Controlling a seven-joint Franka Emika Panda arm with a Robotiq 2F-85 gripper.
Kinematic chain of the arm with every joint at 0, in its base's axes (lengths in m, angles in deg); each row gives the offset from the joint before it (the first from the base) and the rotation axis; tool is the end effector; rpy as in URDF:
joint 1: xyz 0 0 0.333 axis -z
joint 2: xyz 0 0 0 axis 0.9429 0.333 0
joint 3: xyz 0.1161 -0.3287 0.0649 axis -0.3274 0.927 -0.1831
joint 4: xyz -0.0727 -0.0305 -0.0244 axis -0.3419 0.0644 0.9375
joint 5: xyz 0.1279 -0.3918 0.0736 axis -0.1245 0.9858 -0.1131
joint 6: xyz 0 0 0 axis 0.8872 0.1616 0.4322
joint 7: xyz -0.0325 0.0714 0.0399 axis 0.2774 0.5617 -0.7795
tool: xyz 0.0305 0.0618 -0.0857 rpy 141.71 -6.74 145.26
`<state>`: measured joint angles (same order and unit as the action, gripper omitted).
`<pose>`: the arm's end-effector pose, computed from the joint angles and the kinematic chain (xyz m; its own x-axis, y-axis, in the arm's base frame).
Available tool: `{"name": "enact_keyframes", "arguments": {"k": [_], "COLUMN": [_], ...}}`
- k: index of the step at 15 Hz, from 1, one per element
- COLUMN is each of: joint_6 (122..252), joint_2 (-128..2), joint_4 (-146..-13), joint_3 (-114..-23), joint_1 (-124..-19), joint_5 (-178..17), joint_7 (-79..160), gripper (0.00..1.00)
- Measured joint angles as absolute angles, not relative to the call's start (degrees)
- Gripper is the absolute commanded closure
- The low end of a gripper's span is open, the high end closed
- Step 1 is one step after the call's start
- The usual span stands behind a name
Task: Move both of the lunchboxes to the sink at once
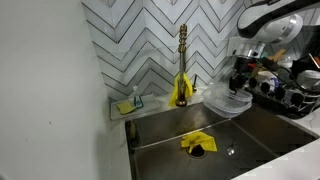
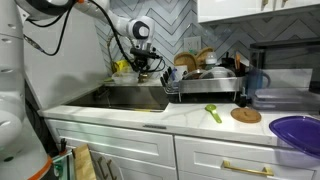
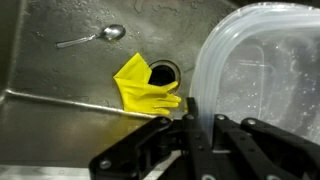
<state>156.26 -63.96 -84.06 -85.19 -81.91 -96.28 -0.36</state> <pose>0.5962 0.2734 0.4580 0.5645 0.8249 0.0297 0.7920 -0.5311 -0.3011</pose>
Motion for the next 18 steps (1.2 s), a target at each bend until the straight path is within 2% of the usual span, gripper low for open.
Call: {"name": "enact_keyframes", "arguments": {"k": [9,18], "joint_6": [156.5,160.7], "joint_2": [-62.4,-57.5], "joint_4": [-85.2,-86.9], "joint_3": [-86.8,-85.2], "joint_1": [-83.5,-83.6], "joint_5": [-96.2,-88.7], "joint_7": [18.4,26.6], "gripper": [0.98,0.98]}}
